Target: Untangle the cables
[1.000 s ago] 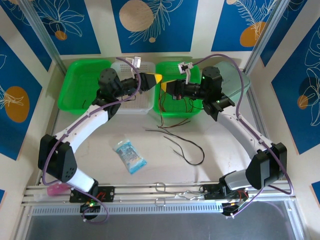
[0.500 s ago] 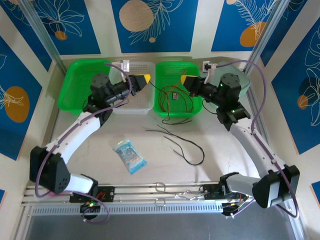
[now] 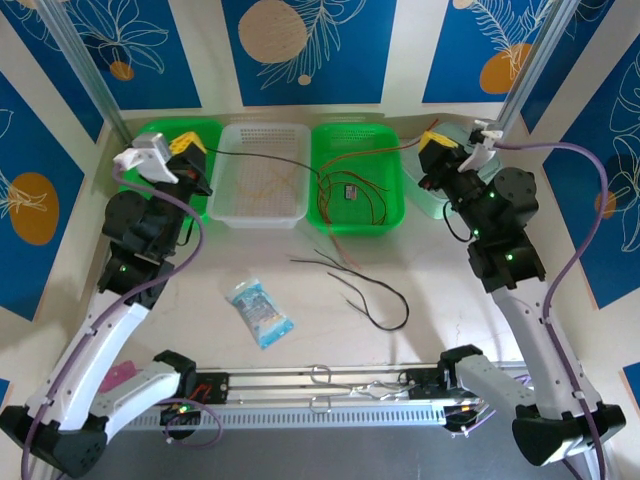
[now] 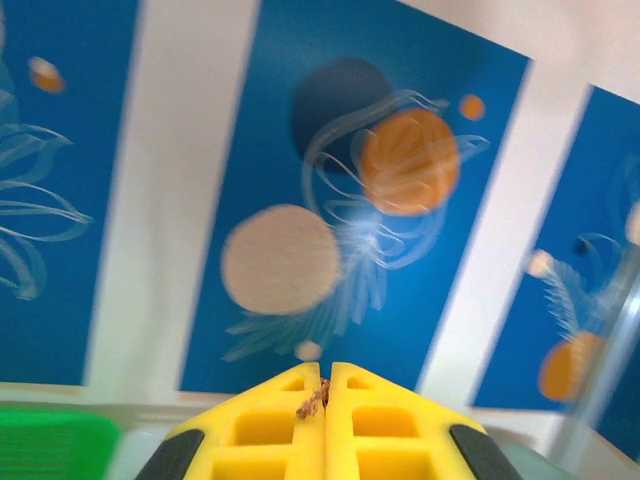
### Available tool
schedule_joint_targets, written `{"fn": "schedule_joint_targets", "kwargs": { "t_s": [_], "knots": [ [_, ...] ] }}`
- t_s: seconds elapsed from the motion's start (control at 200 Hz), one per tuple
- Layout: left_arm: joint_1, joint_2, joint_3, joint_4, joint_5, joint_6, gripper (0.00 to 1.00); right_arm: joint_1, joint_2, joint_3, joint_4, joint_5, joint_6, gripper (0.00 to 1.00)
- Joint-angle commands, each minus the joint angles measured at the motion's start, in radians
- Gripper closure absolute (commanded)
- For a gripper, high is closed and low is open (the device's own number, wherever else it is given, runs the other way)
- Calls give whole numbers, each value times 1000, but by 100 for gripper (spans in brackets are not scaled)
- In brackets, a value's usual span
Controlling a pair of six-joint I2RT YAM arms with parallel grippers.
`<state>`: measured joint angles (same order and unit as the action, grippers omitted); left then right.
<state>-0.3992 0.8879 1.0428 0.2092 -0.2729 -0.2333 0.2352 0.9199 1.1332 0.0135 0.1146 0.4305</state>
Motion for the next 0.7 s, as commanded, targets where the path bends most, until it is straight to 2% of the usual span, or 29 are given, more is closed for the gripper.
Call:
{"fn": "schedule_joint_targets", "kwargs": {
  "t_s": [0.0,0.375,0.695],
  "knots": [
    [8,-31,-55,21,-223,86,100,-6,-32,25,6,157,-54,100],
    [7,-179,-234,295,-571,194,100,-35,-117,-7,-5,451,-116,100],
    [8,-252,-297,457,-741,322,100,-75,-169,-47,-7,682,-113,100]
  ]
}}
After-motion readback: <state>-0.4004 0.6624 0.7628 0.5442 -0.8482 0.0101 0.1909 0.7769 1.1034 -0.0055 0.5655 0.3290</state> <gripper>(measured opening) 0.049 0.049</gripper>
